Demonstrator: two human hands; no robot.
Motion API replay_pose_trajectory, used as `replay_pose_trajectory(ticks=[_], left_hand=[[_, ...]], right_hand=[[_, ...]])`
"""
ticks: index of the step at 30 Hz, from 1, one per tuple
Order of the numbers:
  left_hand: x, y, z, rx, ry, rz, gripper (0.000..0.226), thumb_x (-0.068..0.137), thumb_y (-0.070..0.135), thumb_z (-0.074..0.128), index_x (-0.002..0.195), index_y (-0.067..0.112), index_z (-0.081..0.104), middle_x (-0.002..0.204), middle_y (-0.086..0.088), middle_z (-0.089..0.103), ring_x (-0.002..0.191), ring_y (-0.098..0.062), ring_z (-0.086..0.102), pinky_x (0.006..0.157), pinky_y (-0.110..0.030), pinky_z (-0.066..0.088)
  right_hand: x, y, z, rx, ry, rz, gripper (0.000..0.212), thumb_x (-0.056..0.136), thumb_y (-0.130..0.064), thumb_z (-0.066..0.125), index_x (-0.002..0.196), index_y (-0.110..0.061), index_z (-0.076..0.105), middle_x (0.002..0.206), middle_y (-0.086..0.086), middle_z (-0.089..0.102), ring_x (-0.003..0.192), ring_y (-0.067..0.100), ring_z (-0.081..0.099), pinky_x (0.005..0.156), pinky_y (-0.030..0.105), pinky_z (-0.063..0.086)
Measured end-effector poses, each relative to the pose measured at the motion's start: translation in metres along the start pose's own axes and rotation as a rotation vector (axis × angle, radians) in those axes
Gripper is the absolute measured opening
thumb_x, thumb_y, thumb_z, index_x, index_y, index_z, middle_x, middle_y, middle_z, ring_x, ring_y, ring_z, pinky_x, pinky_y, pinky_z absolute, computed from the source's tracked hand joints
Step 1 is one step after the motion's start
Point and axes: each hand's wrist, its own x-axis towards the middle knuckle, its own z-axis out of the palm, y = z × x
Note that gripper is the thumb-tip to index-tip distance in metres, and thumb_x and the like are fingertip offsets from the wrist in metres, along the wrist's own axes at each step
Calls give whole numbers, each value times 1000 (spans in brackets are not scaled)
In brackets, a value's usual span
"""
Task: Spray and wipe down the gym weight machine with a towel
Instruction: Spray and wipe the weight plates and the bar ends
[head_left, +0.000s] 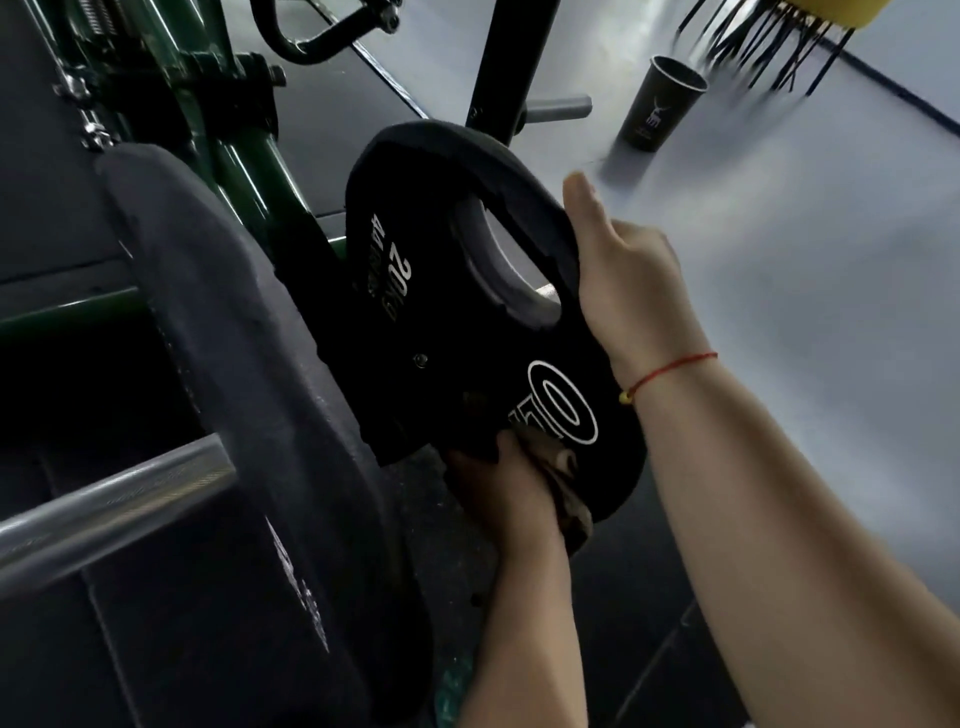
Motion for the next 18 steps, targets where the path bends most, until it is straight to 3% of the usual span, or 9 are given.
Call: replay_pose_trajectory(ticks=[2,4,6,8,10,13,16,18], left_hand=[[-15,10,3,-80,-44,65,67,83,17,62,146,36,46,133,11,60,119,-7,60,113,-37,42],[-28,23,4,-115,-83,78,68,87,9,63,137,52,44,130,16,61,116,-1,61,112,-35,43],[-39,33,4,-154,-104,91,62,88,6,62,135,44,51,129,10,66,113,-3,65,109,-35,47],[-50,44,3,-190,-146,117,58,89,2,60,138,33,53,129,1,67,113,-11,67,106,-39,51],[-59,53,-1,-159,-180,152,58,87,8,62,136,37,54,132,0,64,114,-13,66,106,-44,51],[-68,67,-1,-153,-224,248,54,81,21,68,127,47,60,131,3,63,116,-13,64,105,-44,51],[-69,73,8,-186,-225,407,51,84,14,76,132,27,62,124,-4,66,112,-13,67,100,-34,54],[-65,68,15,-202,-141,449,58,84,4,73,137,23,60,125,0,64,114,-6,65,97,-19,51]], right_hand=[[11,-11,4,-23,-5,-54,60,100,-58,47,56,-18,44,58,0,44,60,18,45,65,32,38],[19,-24,10,-95,-23,-151,63,99,-56,50,50,-18,39,45,-10,38,51,10,40,58,29,35],[24,-39,16,-134,-34,-259,59,95,-55,57,50,-18,47,42,-12,37,49,4,40,55,23,33],[29,-51,20,-48,-69,-328,46,94,-48,63,64,-13,65,53,-14,46,56,4,46,60,23,40],[35,-56,20,54,-111,-373,28,96,-37,65,89,-12,75,74,-11,62,68,2,57,70,25,52],[35,-51,10,-20,-186,-403,37,99,-28,62,133,-13,63,122,-7,67,111,-1,61,101,16,46],[23,-27,-5,-44,-246,-314,42,103,-29,56,142,-13,55,135,-1,61,122,7,57,103,14,43],[14,-6,-11,60,-290,-251,46,100,-36,56,141,-14,57,135,-2,63,123,9,57,110,23,42]])
